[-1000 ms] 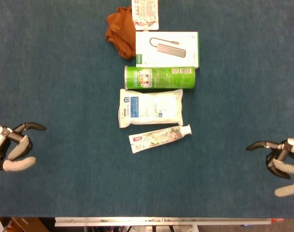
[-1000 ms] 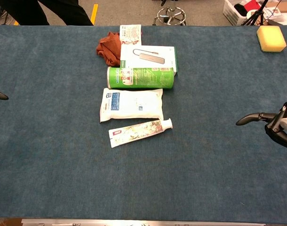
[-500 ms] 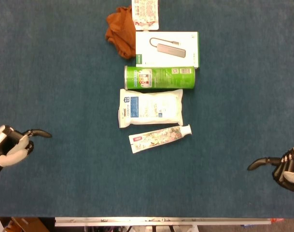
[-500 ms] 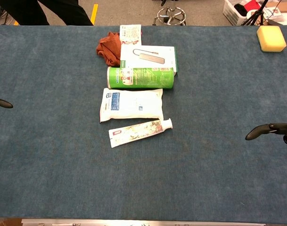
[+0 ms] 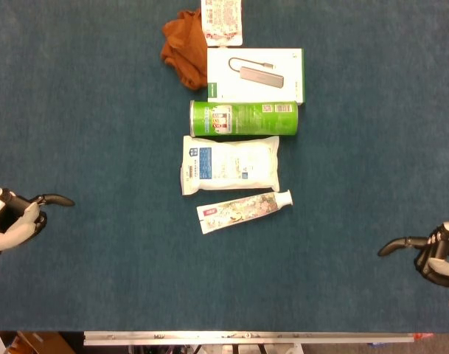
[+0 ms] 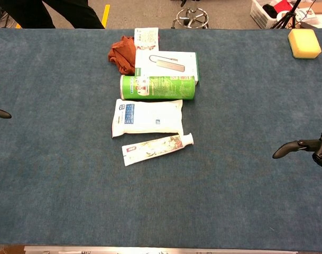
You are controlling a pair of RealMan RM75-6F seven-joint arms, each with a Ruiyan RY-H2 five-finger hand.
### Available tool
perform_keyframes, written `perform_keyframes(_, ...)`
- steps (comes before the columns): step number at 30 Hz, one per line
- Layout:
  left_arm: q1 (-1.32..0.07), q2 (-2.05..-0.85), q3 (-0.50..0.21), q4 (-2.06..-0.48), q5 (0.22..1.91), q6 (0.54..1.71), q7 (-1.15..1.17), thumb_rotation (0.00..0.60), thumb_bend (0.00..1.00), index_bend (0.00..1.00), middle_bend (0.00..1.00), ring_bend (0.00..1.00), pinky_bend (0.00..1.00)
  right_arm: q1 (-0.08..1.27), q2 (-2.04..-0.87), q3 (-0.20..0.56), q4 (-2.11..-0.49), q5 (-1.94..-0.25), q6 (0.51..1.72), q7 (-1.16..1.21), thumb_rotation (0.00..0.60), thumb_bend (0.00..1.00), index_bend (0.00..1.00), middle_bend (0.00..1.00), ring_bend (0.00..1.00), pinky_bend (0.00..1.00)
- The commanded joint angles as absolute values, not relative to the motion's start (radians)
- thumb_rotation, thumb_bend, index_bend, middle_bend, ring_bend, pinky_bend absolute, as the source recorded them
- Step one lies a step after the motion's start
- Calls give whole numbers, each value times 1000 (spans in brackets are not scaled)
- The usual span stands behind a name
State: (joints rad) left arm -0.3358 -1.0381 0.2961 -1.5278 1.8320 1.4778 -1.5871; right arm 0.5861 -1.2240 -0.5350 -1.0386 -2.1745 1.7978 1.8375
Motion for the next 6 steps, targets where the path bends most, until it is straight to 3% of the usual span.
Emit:
perform_keyframes(1, -335, -1038, 299, -1532, 1842, 1482, -1574, 299, 0, 1000, 1000, 911, 272, 590, -1223, -543, -1044, -2180, 1797, 1819, 415, 0, 1000, 907, 762, 151)
perform_keyframes(6, -335, -1039, 300, -1531, 1837, 1479, -1565, 300, 0, 1000, 1000, 912, 272, 594, -1218, -553, -1057, -2179, 1795, 1800, 415, 0, 1000, 909, 762, 152)
